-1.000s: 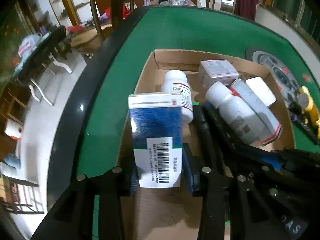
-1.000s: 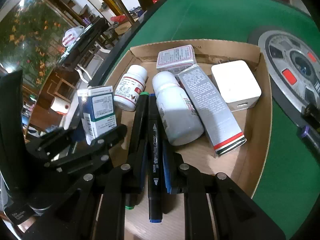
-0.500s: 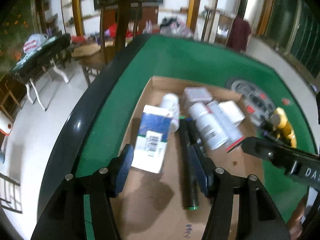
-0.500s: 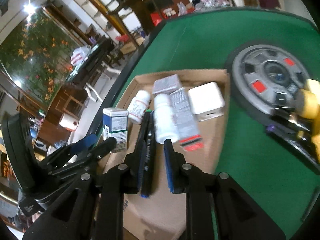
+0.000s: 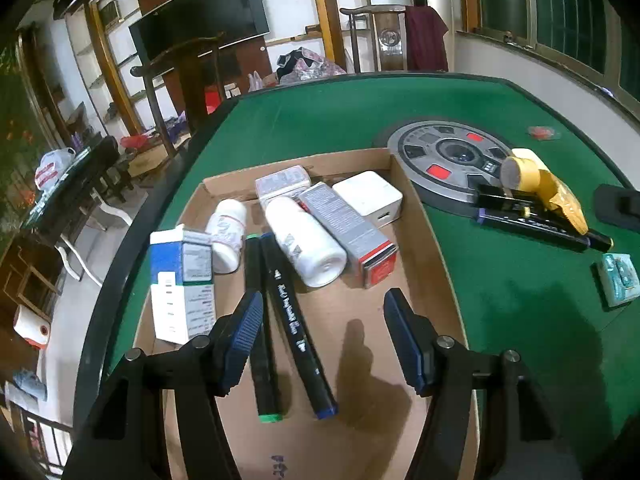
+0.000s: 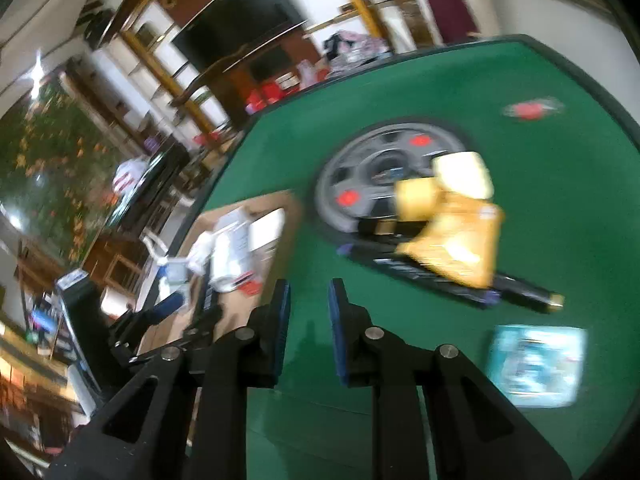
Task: Organize objects
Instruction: 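Move both open tools back over the felt toward the black markers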
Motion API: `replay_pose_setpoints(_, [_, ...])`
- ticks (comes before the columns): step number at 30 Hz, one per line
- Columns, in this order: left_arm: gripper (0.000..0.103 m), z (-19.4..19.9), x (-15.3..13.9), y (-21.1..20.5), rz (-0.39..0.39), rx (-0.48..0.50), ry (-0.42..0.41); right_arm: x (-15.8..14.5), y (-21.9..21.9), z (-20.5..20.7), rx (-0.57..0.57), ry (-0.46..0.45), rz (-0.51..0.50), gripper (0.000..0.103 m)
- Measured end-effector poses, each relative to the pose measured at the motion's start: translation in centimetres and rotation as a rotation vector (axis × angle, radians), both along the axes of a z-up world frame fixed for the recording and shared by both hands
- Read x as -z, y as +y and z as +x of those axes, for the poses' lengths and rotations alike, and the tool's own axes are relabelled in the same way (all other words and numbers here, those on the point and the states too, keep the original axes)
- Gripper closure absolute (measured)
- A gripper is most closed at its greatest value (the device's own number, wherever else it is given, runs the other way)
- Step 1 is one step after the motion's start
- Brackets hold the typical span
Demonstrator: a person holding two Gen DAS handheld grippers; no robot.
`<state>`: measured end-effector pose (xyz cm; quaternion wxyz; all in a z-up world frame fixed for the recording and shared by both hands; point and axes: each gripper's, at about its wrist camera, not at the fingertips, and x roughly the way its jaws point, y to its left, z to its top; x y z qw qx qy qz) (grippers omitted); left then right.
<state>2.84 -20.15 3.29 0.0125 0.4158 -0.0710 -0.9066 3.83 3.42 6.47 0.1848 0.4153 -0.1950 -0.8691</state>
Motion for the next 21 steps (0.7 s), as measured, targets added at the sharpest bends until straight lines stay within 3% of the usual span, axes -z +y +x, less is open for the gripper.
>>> replay_pose_setpoints(3, [0.046,0.3,0.2,-0.6,0.062,-0.033,-0.04,0.5,3.6,0.2,0.058,-0.011,-0.015,0.083])
replay_pose_setpoints(8, [0.046,1.1,0.3,-0.9,0.07,-0.028,-0.035,1.2,8.5,1.1,0.128,-0.018,-0.015,0.083])
replay_pose_setpoints(12, [0.046,2.7,-1.5,-0.8,0.109,-0.031,0.042,1.7,12.6,1.7,0.19,-0.029,0.0,0.083])
replay_pose_setpoints(17, [0.043,4.8,-4.5,1.6,0.219,0.02,0.109,2.4,14.7,0.7,0.213,-0.064,0.009,0.082])
replay_pose_setpoints(21, [0.042,5.3,-4.3,4.3,0.301,0.063,0.062,2.7,13.8,-1.2,0.17,-0.09,0.014,0.078])
